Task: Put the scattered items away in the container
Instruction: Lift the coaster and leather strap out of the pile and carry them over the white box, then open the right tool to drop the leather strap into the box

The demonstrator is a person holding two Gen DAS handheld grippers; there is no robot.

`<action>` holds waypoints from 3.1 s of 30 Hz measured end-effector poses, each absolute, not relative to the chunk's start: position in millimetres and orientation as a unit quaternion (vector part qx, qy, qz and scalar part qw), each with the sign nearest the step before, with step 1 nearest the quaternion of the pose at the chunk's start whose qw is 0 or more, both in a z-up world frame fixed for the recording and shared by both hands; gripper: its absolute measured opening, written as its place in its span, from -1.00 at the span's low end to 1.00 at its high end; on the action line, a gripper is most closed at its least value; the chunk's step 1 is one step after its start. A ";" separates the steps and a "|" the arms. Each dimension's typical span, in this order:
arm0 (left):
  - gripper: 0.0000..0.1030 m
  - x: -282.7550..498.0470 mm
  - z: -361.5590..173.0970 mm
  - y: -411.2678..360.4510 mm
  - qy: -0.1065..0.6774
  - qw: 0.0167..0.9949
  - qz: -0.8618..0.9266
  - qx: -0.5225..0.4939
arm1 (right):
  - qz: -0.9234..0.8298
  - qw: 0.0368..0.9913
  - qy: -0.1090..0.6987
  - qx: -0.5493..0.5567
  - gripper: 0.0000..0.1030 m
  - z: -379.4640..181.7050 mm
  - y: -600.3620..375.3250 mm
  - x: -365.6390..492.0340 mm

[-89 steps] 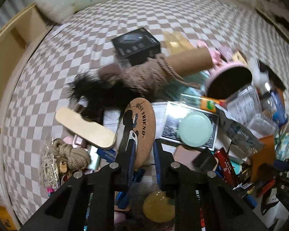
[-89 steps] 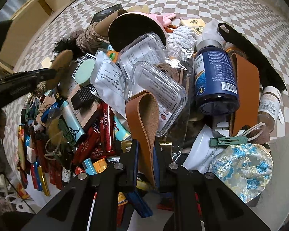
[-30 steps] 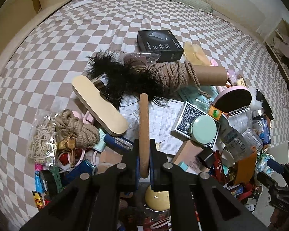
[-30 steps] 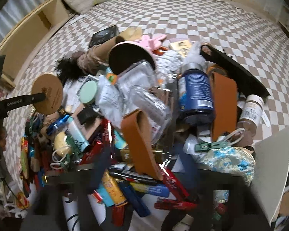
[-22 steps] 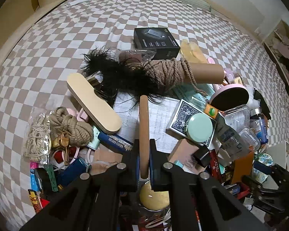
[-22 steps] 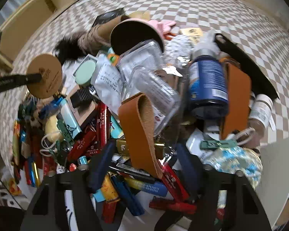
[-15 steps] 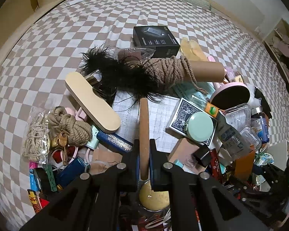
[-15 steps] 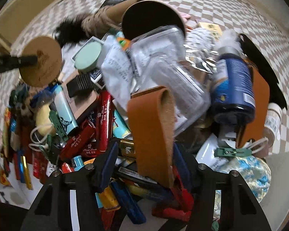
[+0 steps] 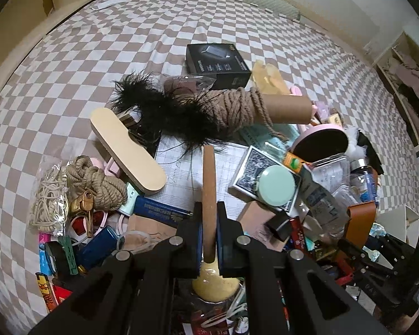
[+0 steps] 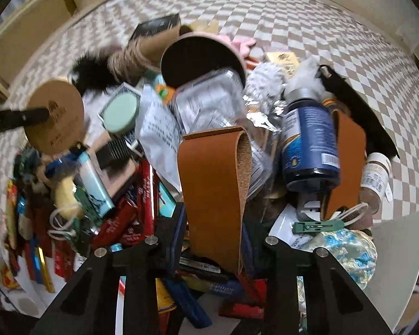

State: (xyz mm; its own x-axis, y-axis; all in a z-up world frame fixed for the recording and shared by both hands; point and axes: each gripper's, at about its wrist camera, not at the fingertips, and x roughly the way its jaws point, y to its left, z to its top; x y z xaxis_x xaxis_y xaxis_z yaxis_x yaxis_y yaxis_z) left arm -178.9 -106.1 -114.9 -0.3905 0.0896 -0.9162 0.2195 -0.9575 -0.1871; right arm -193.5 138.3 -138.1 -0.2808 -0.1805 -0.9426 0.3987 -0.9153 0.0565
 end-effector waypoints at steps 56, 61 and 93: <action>-0.84 -146.5 4.4 31.3 0.058 -0.086 -0.906 0.409 | -0.949 0.028 -0.066 0.307 -0.30 25.2 348.2 -127.0; -0.84 -144.7 14.3 53.9 0.051 -0.109 -0.913 0.390 | -0.960 0.000 -0.093 0.263 -0.30 40.3 384.7 -107.8; -0.84 -100.8 42.1 243.6 -0.014 -0.316 -0.886 0.339 | -0.917 -0.148 -0.035 0.369 -0.30 -20.1 500.5 -97.5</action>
